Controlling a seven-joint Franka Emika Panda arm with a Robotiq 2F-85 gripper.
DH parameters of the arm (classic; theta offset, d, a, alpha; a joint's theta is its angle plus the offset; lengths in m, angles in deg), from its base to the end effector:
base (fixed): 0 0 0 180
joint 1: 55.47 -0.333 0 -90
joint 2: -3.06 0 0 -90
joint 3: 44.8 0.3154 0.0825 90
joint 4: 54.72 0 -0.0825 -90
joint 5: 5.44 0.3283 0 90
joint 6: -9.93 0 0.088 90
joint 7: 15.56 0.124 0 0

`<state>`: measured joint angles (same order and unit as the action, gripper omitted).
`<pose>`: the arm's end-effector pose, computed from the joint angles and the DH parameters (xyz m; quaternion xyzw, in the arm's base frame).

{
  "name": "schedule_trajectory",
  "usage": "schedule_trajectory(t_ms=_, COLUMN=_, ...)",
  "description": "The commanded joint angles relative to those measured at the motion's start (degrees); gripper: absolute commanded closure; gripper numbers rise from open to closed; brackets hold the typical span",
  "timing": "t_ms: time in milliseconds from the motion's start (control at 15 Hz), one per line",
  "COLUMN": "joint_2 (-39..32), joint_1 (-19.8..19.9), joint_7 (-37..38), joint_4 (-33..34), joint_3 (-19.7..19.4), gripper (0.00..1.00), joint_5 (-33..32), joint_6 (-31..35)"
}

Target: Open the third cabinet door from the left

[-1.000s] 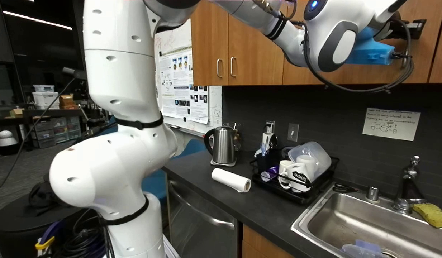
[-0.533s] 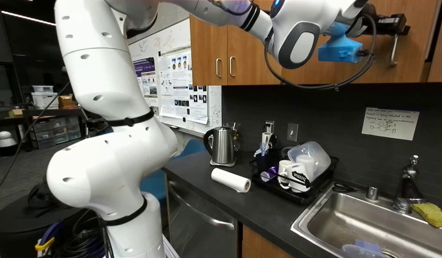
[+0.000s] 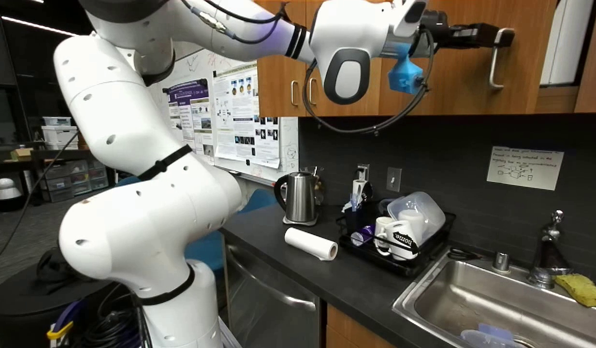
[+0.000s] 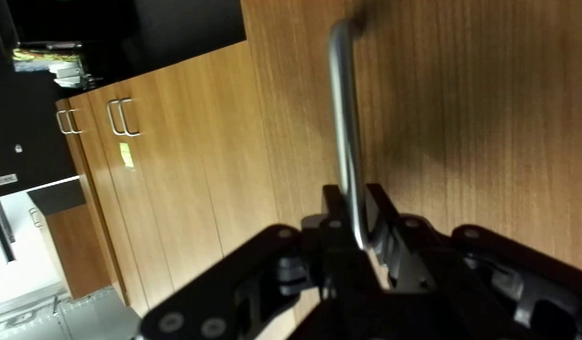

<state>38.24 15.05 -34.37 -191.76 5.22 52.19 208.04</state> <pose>0.3653 -0.1375 0.6445 0.6521 -0.3351 0.6455 0.2141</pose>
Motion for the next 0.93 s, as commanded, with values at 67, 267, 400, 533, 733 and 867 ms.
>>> schedule_trajectory(t_ms=67, joint_2=17.46, joint_1=-1.56, joint_7=-0.28, joint_4=-9.59, joint_3=2.83, gripper=0.59, joint_5=12.93, joint_6=-3.25)
schedule_trajectory(t_ms=267, joint_2=26.94, joint_1=-2.60, joint_7=-1.47, joint_4=-14.14, joint_3=5.04, gripper=0.47, joint_5=22.04, joint_6=-7.03)
schedule_trajectory(t_ms=400, joint_2=33.26, joint_1=-3.33, joint_7=-0.95, joint_4=-17.54, joint_3=6.70, gripper=0.34, joint_5=26.19, joint_6=-10.79)
schedule_trajectory(t_ms=533, joint_2=37.52, joint_1=-4.50, joint_7=0.99, joint_4=-20.74, joint_3=7.84, gripper=0.22, joint_5=26.81, joint_6=-13.33)
schedule_trajectory(t_ms=733, joint_2=44.22, joint_1=-4.91, joint_7=6.40, joint_4=-24.74, joint_3=8.27, gripper=0.00, joint_5=23.05, joint_6=-18.70)
schedule_trajectory(t_ms=867, joint_2=46.26, joint_1=-1.73, joint_7=7.37, joint_4=-22.51, joint_3=8.65, gripper=0.00, joint_5=22.74, joint_6=-22.89)
